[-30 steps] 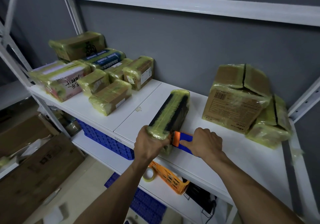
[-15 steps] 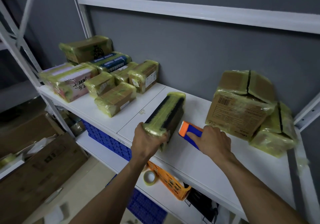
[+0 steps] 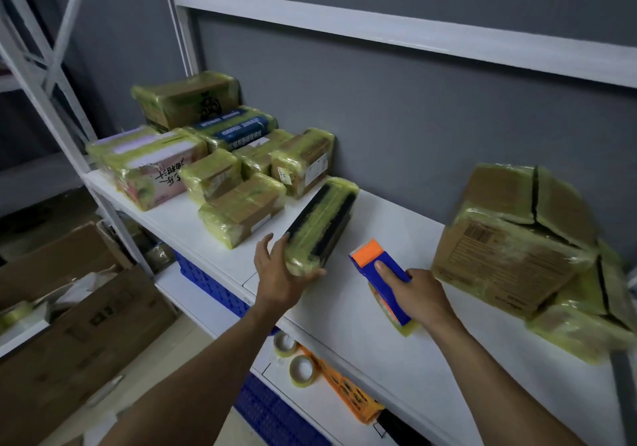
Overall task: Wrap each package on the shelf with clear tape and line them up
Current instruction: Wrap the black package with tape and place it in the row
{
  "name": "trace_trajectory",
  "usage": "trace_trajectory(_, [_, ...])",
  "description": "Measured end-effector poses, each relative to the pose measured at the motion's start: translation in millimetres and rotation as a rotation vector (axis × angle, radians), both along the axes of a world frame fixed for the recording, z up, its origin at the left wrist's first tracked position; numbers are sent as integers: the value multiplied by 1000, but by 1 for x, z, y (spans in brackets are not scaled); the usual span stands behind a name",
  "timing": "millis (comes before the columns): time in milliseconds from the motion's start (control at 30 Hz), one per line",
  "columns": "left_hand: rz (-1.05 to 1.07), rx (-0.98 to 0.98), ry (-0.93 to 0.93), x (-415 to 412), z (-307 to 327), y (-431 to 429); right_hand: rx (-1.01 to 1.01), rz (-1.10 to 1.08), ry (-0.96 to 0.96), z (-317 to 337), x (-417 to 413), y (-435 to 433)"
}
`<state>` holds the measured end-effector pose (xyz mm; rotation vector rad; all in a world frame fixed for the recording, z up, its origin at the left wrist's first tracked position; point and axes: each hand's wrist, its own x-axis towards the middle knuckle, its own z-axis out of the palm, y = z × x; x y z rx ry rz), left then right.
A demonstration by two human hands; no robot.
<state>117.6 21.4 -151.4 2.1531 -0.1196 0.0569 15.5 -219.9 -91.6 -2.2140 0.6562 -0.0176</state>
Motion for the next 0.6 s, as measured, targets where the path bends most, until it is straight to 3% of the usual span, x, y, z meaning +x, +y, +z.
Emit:
trace_trajectory(267, [-23,289,-99,87,13,-17,115,-81,-4,-2,43,1])
trace_trajectory(600, [-57,364,-66,165,15,-32,165,-181,-51,4,51,5])
